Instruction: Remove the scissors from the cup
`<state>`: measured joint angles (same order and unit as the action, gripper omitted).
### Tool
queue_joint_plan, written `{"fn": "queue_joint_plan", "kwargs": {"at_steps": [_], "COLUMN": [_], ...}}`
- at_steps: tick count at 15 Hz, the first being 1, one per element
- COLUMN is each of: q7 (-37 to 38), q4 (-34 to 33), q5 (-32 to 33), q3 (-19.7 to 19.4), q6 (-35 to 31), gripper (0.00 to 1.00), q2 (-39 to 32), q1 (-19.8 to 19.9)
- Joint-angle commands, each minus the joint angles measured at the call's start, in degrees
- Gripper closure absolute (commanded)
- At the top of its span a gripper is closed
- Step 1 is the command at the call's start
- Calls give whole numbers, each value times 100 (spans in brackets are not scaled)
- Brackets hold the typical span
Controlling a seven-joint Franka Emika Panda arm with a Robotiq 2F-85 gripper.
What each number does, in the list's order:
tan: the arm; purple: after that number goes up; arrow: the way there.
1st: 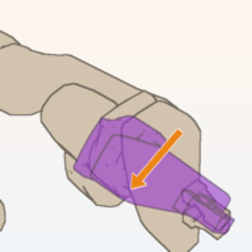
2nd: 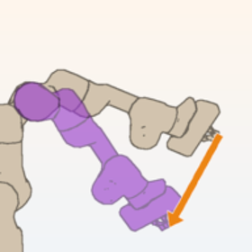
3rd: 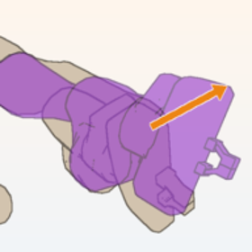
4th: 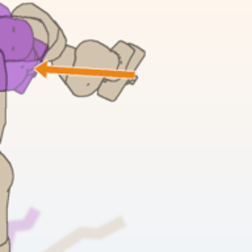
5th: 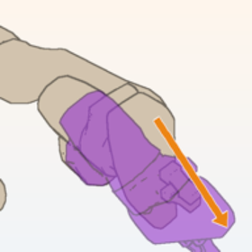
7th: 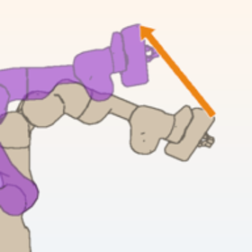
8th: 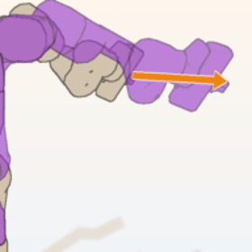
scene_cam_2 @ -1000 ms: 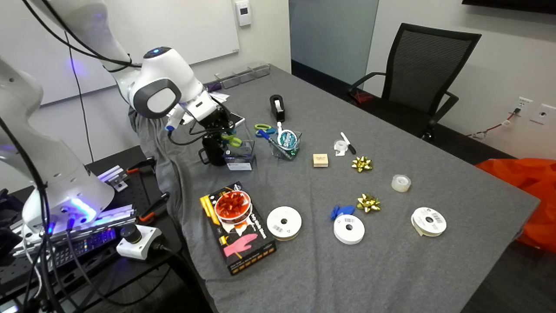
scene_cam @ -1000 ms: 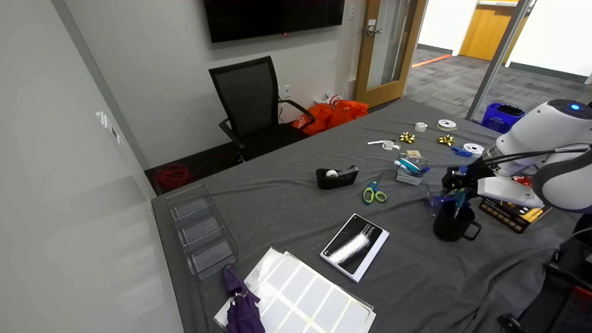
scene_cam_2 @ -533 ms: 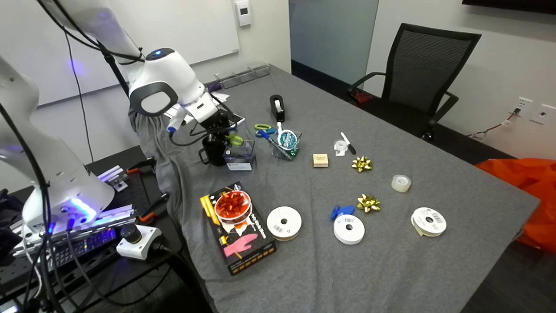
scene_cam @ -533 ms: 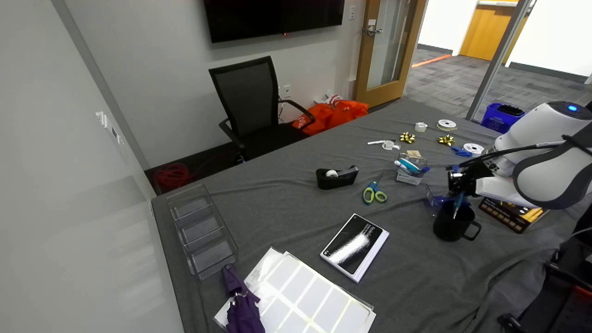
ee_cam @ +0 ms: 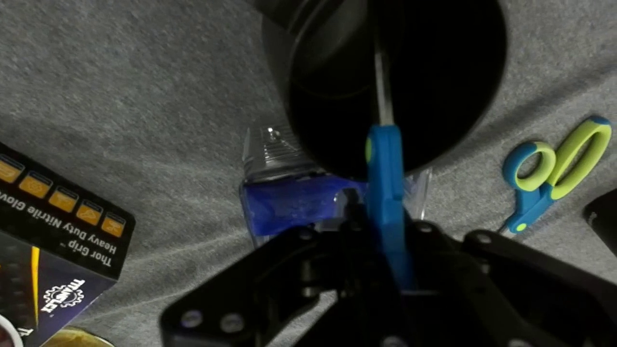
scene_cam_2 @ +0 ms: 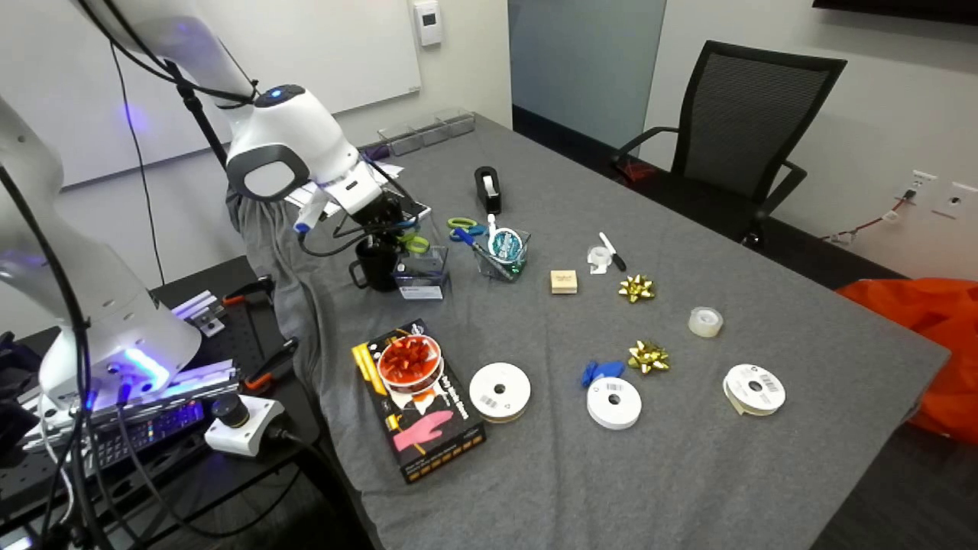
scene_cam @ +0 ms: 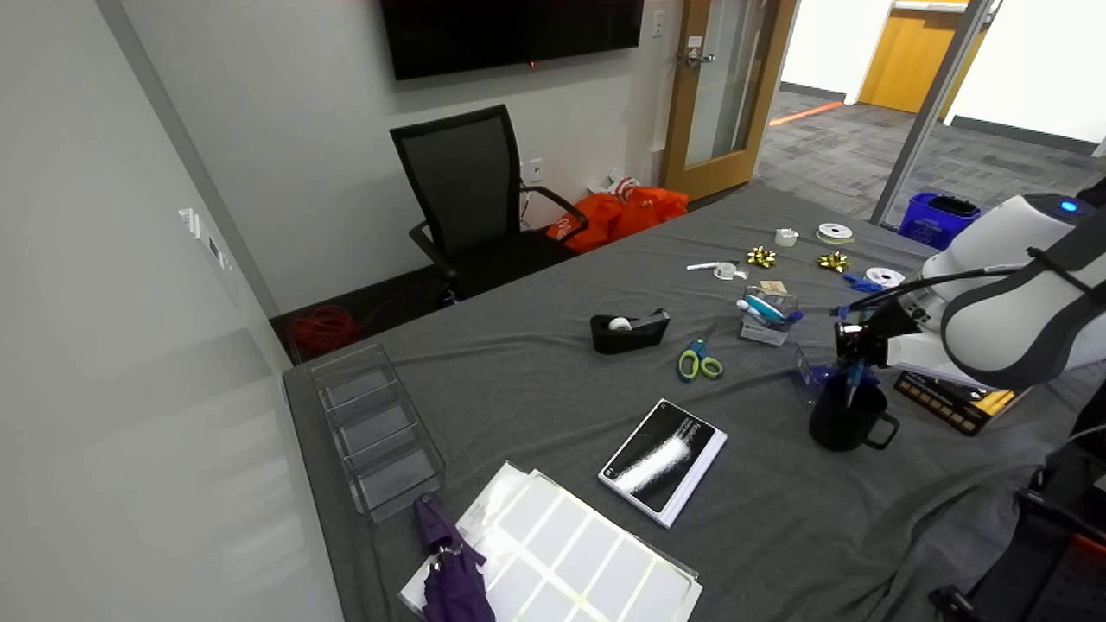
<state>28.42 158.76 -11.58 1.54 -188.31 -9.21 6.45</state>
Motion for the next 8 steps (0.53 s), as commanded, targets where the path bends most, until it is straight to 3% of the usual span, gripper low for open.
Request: {"fn": "queue_joint_plan", "kwargs": {"at_steps": [1,8], "q7": [-271,-291], "q4": [82,77], "q5": [-351,-535], "q3": [-121,-1137], "q6": [35,257], "gripper": [97,97], "q2": [239,554], "q1": [-271,-1361]}}
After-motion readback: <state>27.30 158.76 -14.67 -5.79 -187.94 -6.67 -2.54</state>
